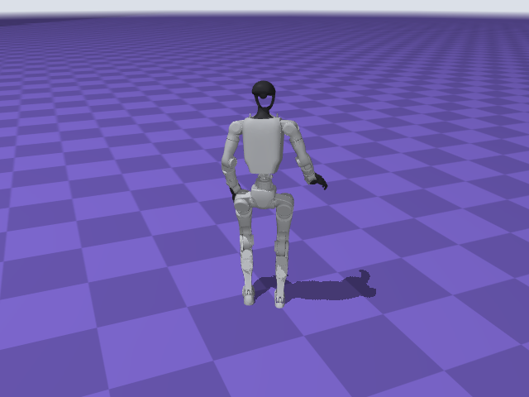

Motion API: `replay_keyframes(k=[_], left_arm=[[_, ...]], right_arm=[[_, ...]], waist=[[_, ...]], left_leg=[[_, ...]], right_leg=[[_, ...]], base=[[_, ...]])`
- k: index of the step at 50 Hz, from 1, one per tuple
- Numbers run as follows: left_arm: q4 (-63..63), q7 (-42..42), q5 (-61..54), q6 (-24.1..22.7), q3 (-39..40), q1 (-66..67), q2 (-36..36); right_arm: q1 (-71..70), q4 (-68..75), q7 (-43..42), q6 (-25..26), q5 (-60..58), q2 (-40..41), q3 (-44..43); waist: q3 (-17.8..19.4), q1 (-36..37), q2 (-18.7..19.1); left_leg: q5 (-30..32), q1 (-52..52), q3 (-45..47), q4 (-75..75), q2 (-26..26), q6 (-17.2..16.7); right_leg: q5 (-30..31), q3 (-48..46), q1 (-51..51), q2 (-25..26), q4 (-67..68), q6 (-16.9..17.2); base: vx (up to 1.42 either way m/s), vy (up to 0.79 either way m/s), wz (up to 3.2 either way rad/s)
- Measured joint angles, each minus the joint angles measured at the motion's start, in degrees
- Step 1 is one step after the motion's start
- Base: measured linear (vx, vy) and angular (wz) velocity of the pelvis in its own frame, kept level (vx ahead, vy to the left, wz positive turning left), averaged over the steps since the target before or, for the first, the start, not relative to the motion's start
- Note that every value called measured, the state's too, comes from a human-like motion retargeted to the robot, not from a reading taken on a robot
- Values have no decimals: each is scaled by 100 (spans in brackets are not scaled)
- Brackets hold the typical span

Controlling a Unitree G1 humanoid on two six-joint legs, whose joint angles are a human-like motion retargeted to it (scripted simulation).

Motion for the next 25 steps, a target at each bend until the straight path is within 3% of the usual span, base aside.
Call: replay_keyframes(k=[12, 19, 25], left_arm=[[-2980, 1041, 77, -405, 316, -1107, 967], [-3792, 1304, 141, -457, 800, -891, 1122], [-3655, 998, -95, -428, 849, -437, 975]], right_arm=[[1027, 487, 363, 18, -318, 125, 5], [1257, 129, 276, -36, -469, 298, 70], [1200, -199, 359, -63, -383, 380, 138]], waist=[[212, -96, -499], [216, 23, -472], [99, 339, -283]], left_leg=[[100, 893, -26, -1257, -901, 308], [185, 879, -45, -1051, -861, 322], [613, 297, -238, -523, -665, 40]], right_leg=[[-176, -34, 16, -747, 579, 336], [-105, -42, 234, -735, 361, 285], [142, 71, 401, -528, 37, 356]], base=[[0, 0, 0], [5, 1, -10], [12, 4, -29]])
